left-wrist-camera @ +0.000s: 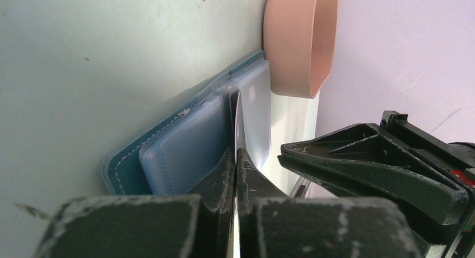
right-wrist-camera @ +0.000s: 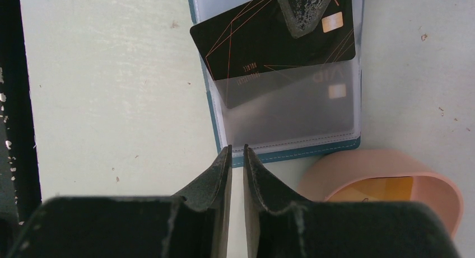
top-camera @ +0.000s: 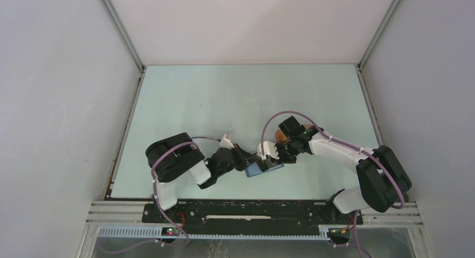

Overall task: Put the credit cards into the card holder
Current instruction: Insert the credit card into the storage box.

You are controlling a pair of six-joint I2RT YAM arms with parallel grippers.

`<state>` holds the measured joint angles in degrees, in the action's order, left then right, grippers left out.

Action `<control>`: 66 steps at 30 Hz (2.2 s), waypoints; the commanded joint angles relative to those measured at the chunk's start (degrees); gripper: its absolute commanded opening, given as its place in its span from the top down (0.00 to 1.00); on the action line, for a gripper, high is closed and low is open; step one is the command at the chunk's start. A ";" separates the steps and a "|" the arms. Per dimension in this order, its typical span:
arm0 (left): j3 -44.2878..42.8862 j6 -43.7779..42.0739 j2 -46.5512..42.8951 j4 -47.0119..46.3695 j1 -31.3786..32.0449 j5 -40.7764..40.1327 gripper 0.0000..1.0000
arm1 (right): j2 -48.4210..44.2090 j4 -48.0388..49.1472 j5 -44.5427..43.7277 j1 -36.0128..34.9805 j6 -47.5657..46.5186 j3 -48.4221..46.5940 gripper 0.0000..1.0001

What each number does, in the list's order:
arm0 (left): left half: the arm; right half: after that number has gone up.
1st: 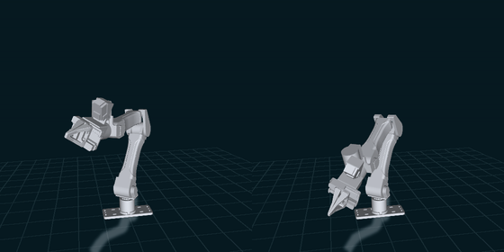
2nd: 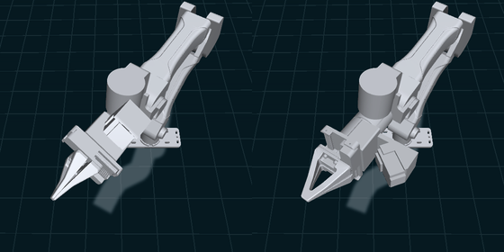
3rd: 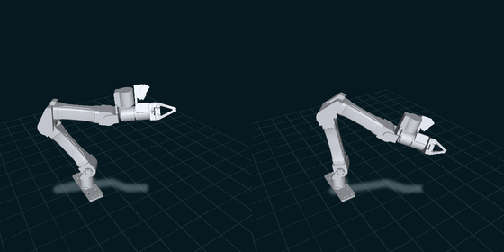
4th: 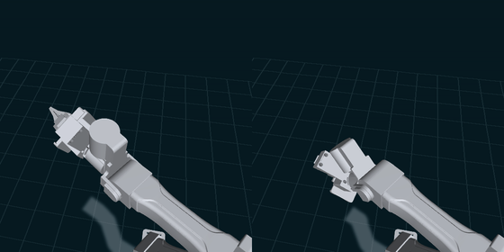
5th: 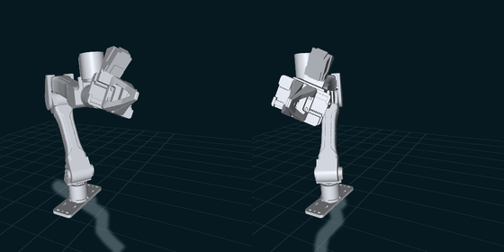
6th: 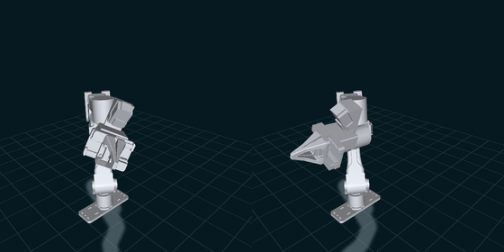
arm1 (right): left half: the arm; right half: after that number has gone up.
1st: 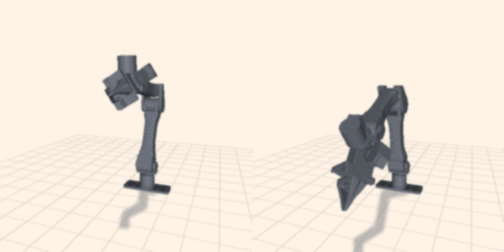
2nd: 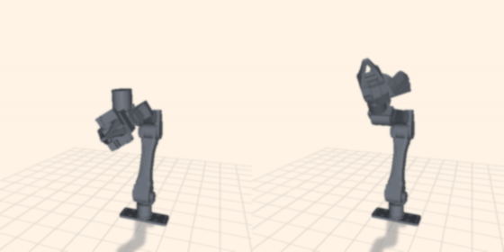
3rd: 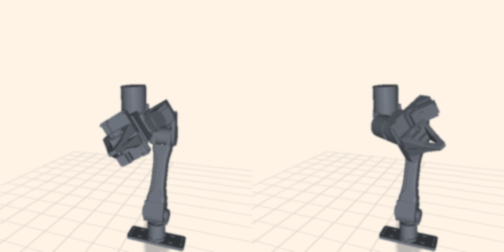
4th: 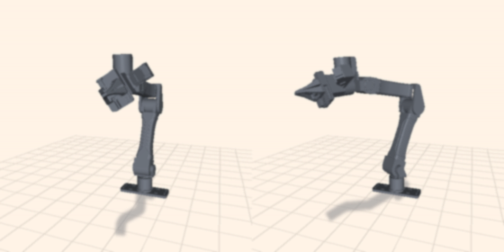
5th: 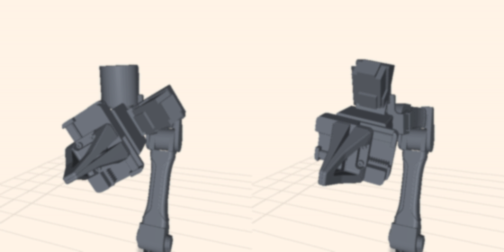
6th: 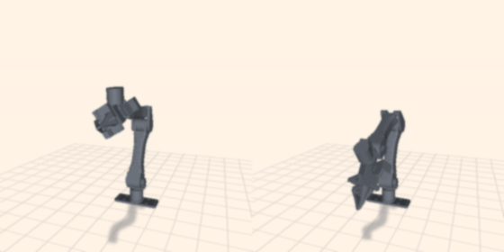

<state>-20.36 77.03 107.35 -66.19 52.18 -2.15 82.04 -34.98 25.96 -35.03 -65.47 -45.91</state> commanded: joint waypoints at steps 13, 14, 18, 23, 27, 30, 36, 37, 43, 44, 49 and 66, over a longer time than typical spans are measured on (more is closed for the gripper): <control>-1.22 1.64 0.58 4.46 -0.67 4.35 0.97 | -0.30 -0.29 0.06 -0.75 -0.02 -1.02 0.80; -1.14 1.77 0.58 4.37 -0.68 4.35 0.98 | -0.30 -0.34 0.05 -0.79 -0.01 -1.02 0.80; -0.51 2.08 0.69 3.70 -0.62 4.74 0.98 | -0.39 -0.34 -0.03 -0.83 -0.16 -1.02 0.80; -0.40 2.66 1.88 2.15 -0.84 5.70 0.98 | -0.30 -0.34 -0.10 -0.83 -0.22 -1.02 0.80; -0.64 2.70 2.37 1.93 -0.81 6.02 0.98 | -0.22 -0.34 -0.36 -0.87 -0.20 -1.02 0.80; -0.56 2.20 2.37 1.99 -0.88 6.28 0.98 | 0.24 -0.27 -0.84 -0.97 -0.14 -1.02 0.80; -1.32 0.93 3.22 2.74 -0.93 7.32 0.98 | 1.47 0.15 -2.43 -1.70 0.27 -1.02 0.80; -1.47 1.01 3.41 2.74 -0.89 7.52 0.98 | 1.60 0.25 -2.67 -1.79 0.36 -1.02 0.80; -0.50 1.29 3.07 2.95 -1.09 8.42 0.98 | 2.82 0.02 -3.36 -2.14 0.71 -1.38 0.80; -0.47 1.28 2.92 3.04 -1.13 8.66 0.98 | 3.07 -0.07 -3.48 -2.22 0.80 -1.59 0.80; -1.15 0.79 2.99 3.44 -1.66 9.90 0.98 | 3.81 0.08 -4.43 -2.67 1.03 -1.64 0.81; -4.17 -0.13 4.74 4.82 -2.92 13.25 0.96 | 4.62 -0.03 -4.99 -3.31 1.06 -1.87 0.82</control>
<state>-22.98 79.50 110.28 -66.06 49.25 8.82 85.32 -34.94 21.87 -37.65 -64.79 -46.57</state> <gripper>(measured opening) 0.030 0.182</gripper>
